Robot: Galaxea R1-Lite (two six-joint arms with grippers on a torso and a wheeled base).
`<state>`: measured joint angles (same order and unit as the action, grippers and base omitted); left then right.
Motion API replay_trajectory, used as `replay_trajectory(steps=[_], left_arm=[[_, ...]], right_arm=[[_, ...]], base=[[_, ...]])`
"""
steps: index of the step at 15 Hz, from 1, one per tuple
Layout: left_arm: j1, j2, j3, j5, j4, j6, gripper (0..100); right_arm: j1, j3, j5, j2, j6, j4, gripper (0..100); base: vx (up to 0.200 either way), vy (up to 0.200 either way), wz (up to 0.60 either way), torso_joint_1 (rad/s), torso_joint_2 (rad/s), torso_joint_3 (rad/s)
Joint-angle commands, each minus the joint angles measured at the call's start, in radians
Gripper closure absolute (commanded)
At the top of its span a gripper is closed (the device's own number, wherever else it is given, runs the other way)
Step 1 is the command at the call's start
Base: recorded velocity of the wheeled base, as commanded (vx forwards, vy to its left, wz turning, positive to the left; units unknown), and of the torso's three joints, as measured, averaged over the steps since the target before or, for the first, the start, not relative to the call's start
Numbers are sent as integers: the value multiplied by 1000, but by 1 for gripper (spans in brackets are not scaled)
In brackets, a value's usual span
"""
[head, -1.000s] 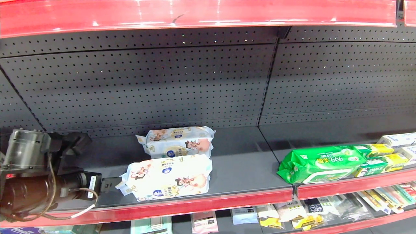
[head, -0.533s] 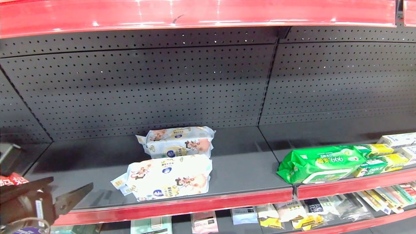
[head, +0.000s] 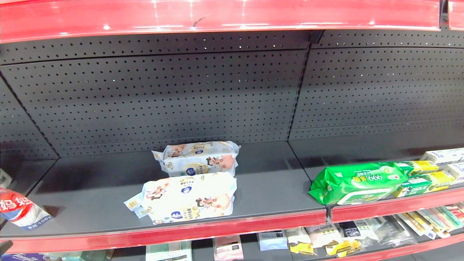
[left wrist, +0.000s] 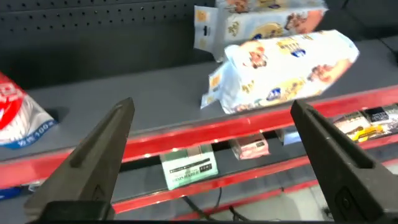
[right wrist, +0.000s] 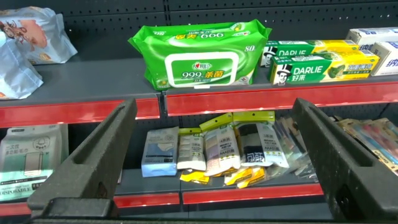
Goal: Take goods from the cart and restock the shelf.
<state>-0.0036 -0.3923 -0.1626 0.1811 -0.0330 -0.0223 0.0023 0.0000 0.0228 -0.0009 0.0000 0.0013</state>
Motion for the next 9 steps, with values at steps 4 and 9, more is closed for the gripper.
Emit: replay_trajectory(steps=[4, 9], left_arm=[[-4, 371, 112, -35, 93, 36, 0], [4, 392, 147, -201, 24, 28, 0]], right_arm=[[1, 0, 0, 1, 0, 0, 0], [1, 0, 0, 1, 0, 0, 0]], base=[[0, 0, 0, 0, 0, 0], [0, 0, 0, 0, 0, 0]])
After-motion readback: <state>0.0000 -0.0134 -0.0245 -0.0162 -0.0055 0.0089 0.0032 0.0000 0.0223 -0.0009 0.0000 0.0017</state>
